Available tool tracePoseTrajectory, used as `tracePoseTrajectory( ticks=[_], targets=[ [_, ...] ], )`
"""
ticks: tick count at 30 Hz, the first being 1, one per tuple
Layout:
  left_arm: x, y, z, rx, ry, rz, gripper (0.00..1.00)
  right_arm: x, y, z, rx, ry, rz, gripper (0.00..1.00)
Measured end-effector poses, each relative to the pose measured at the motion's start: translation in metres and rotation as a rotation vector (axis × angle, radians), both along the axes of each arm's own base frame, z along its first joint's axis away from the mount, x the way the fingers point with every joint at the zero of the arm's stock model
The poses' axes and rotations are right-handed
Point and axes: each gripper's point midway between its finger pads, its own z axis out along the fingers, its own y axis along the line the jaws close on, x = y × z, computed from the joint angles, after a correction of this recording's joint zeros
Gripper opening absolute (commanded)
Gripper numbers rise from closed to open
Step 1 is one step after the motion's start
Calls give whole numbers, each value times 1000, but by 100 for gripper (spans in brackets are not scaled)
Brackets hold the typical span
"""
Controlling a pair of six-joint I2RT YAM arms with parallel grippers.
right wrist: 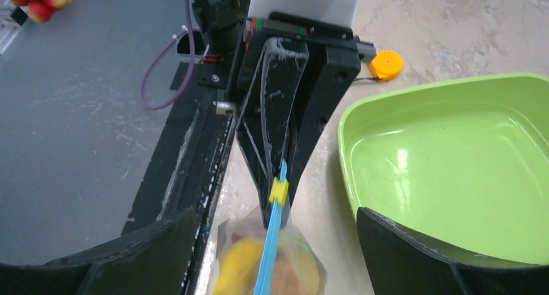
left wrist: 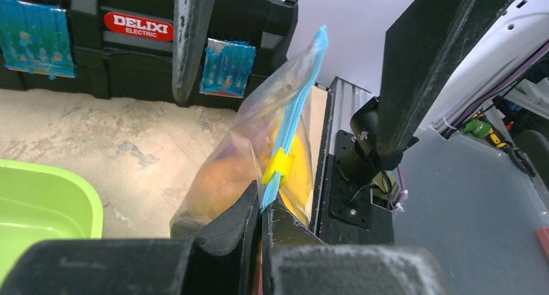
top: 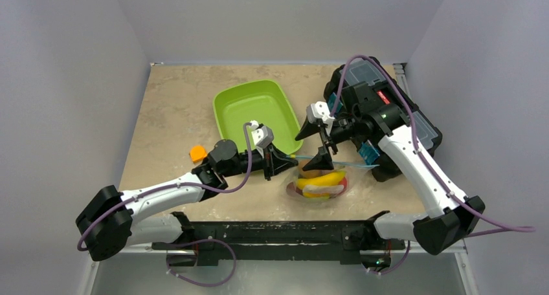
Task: Open the zip-top bag and remove the fake food
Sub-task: Unzip the zipper food storage bag at the center of the board.
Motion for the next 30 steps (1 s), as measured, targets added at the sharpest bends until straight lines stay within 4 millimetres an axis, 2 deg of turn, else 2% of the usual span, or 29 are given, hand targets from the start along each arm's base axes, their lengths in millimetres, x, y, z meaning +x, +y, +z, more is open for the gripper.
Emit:
tracePoseTrajectory(
  ticks=[5,9,15,22,30],
  targets=[
    [-1,-2,0,8,33,-9,0,-2,15,-2,-3,14,34,57],
    [-1,-3,-1,19,48,-8,0,-5,21,-1,-4,20,42,46],
    [-1,-3,-2,23,69,-8,0,2,26,-1,-16,7,7,39],
    [-1,-3,-2,24,70,-8,0,9,25,-11,-46,3,-31,36],
    [-1,-2,-4,28,75,-4,0,7,22,-23,-74,20,-43,20]
  ],
)
